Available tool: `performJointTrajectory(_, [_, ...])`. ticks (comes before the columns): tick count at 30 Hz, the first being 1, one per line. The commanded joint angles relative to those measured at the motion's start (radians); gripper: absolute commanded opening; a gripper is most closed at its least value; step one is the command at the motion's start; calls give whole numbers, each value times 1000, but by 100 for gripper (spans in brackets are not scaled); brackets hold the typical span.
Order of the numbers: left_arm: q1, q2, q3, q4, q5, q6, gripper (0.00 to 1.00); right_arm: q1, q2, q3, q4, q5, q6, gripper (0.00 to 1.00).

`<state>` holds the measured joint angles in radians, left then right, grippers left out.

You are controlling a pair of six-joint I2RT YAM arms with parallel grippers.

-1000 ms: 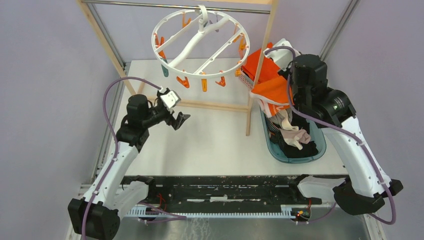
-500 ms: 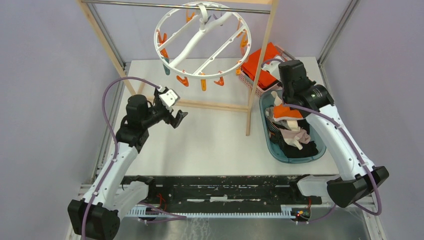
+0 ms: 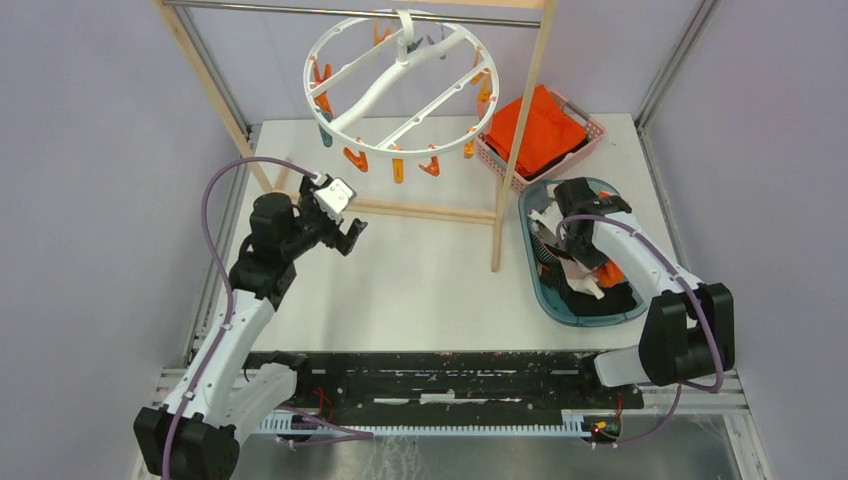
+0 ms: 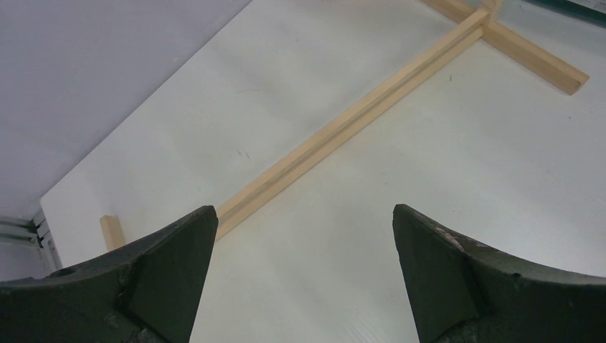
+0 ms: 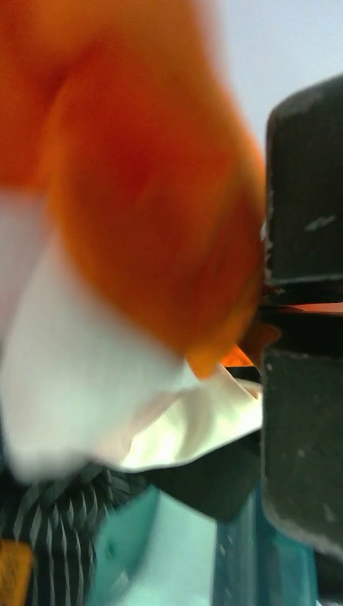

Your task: Remove the underwear clipped to the hanger

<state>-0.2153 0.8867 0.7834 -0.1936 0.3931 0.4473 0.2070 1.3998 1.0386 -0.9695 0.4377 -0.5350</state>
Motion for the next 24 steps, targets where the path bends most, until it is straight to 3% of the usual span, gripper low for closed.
performJointTrajectory(1, [2,-21,-2,-21,-84,55,100,1,7,-12,-125,-294,7,5])
performJointTrajectory(7, [4,-13,-18,-37,-196,52,100,3,50,5,-269,-585,-85,19])
performJointTrajectory(14, [3,-8,-12,-45,-197,47,99,2,-60,124,-365,-749,-123,41])
performJointTrajectory(19, [3,-15,-17,-43,-199,53,100,0,-124,217,-276,-614,-22,63])
performJointTrajectory(24, [4,-18,-19,-40,-196,55,100,-36,-100,260,-141,-359,61,68])
